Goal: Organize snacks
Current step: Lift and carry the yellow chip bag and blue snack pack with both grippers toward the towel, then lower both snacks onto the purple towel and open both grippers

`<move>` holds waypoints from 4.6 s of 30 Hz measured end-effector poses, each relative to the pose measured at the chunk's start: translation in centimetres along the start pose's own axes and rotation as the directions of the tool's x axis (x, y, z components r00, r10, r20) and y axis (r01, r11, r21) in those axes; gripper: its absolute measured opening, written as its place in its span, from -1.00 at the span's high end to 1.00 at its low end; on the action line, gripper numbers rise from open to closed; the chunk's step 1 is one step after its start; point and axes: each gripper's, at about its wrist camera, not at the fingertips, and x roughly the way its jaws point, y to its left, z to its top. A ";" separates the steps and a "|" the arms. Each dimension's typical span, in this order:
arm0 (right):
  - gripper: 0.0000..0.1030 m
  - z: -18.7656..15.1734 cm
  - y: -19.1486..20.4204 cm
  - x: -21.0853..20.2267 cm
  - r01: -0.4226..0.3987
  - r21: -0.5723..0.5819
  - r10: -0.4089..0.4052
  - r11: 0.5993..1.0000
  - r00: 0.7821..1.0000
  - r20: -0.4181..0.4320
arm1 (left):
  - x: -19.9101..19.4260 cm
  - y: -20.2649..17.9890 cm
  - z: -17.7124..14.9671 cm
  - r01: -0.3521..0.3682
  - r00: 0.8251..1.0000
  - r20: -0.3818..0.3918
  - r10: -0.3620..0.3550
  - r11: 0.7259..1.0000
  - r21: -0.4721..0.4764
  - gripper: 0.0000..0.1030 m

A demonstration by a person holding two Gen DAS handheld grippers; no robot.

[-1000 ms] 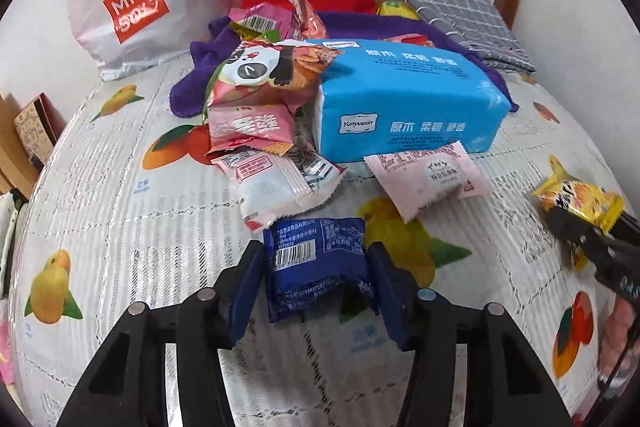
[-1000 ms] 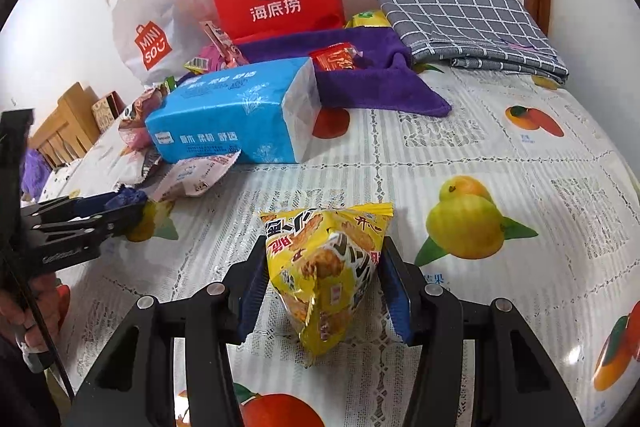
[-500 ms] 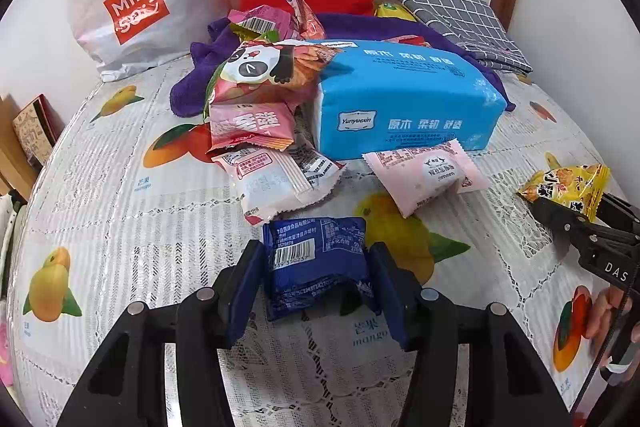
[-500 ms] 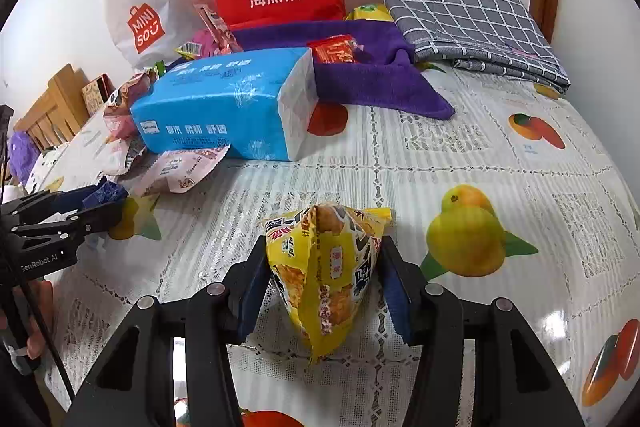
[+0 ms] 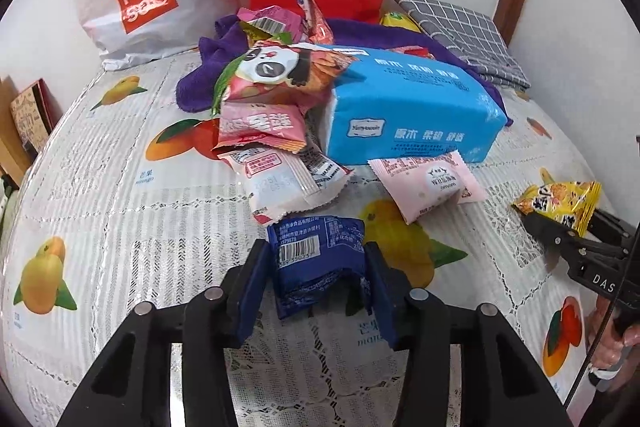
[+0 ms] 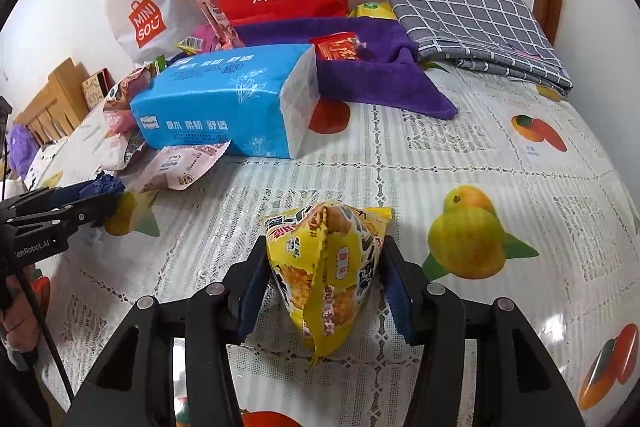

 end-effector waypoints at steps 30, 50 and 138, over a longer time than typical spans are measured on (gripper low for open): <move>0.05 5.9 4.3 -11.3 -0.062 0.021 0.057 0.998 0.982 0.180 | -8.7 -3.0 4.9 0.132 0.989 0.069 -0.130 0.991 -0.021 0.25; 0.04 13.5 4.4 -12.1 -0.069 0.004 0.066 0.998 0.978 0.199 | -9.8 -4.0 11.8 0.174 0.980 0.104 -0.172 0.985 -0.013 0.25; 0.04 24.3 -5.4 14.9 -0.006 0.060 0.020 0.998 0.969 -0.248 | 6.0 2.3 22.4 0.161 0.982 -0.073 -0.175 0.972 -0.172 0.25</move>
